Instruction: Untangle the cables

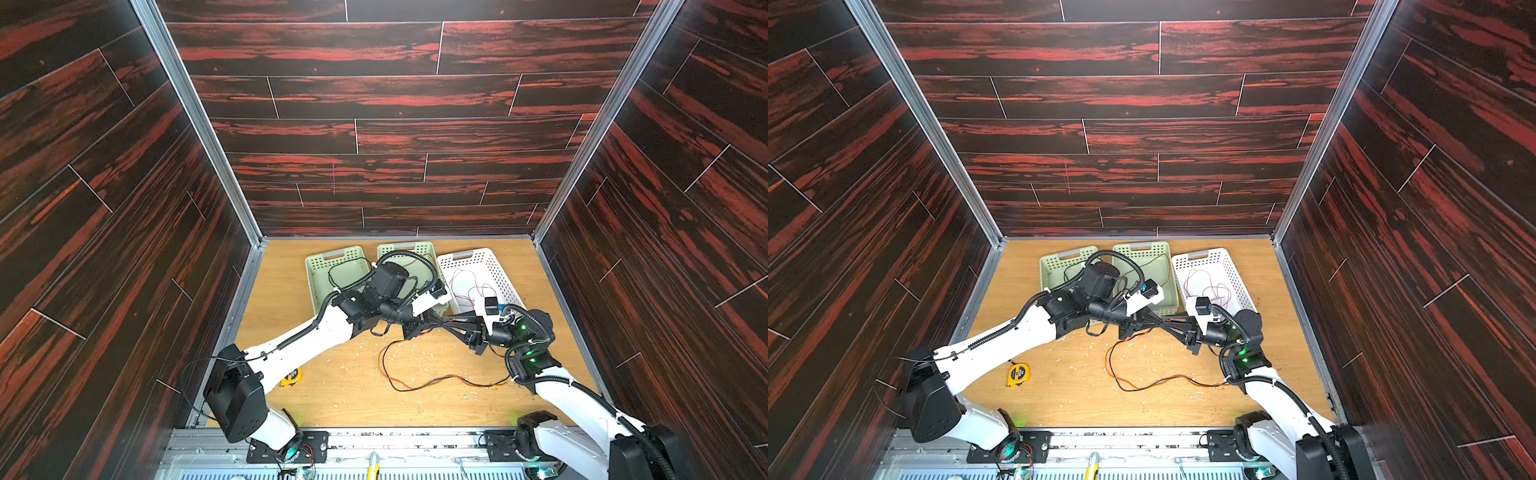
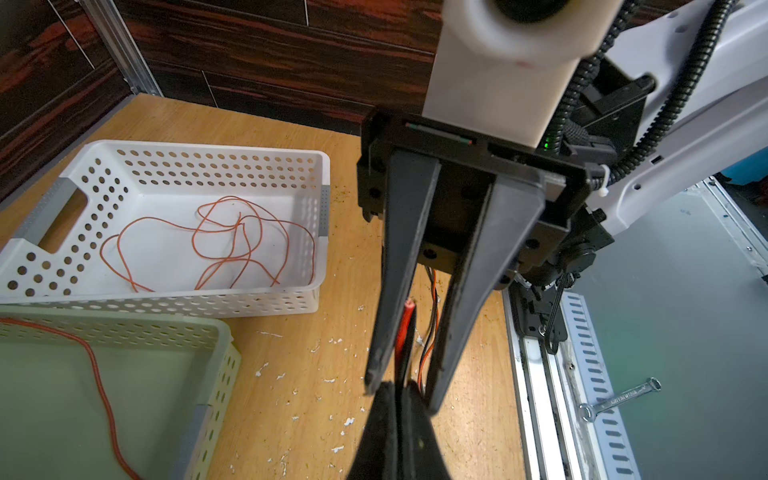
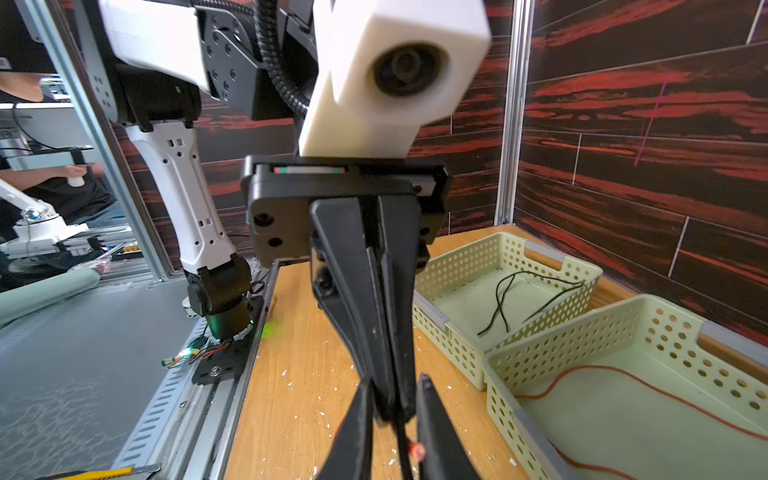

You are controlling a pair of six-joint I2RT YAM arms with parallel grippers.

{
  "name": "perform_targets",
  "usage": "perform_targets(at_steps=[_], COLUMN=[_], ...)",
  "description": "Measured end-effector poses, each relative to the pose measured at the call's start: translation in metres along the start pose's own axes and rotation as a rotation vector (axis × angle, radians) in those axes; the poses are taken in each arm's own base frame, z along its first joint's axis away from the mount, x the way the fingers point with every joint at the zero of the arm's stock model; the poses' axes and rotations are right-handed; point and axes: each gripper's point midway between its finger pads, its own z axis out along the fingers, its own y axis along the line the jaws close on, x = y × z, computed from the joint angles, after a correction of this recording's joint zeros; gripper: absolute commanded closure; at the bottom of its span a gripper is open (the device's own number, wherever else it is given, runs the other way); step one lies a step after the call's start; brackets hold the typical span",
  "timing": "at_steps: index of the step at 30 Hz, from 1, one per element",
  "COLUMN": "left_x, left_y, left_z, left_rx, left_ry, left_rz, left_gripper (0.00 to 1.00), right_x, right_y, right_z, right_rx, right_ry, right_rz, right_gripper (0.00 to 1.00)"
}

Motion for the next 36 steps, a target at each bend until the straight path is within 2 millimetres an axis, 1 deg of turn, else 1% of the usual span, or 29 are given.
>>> perform_targets(at_steps=[2, 9, 17, 22, 25, 31, 36], left_x=[0.000, -0.004, -0.003, -0.003, -0.003, -0.003, -0.003], left_y=[0.001, 0.002, 0.008, 0.008, 0.009, 0.009, 0.011], left_z=[0.000, -0.002, -0.005, -0.005, -0.005, -0.006, -0.006], left_rx=[-0.003, -0.007, -0.019, -0.021, -0.023, -0.023, -0.033], left_ry=[-0.001, -0.008, -0.011, -0.011, -0.011, -0.011, -0.008], left_rz=[0.001, 0.006, 0.000, -0.001, -0.002, -0.002, -0.001], left_gripper=[1.00, 1.00, 1.00, 1.00, 1.00, 1.00, 1.00], right_x=[0.003, 0.012, 0.009, 0.003, 0.005, 0.015, 0.012], right_y=[0.000, 0.001, 0.001, 0.001, -0.002, -0.012, -0.015], right_z=[0.000, -0.002, -0.003, -0.003, -0.002, 0.002, 0.003], right_rx=[0.003, 0.013, 0.021, 0.023, 0.024, 0.039, 0.043], right_ry=[0.008, 0.022, 0.014, -0.007, -0.007, 0.010, -0.003], right_rz=[0.009, 0.034, 0.030, 0.014, 0.029, 0.115, 0.133], right_gripper=[0.74, 0.76, 0.82, 0.83, 0.83, 0.83, 0.83])
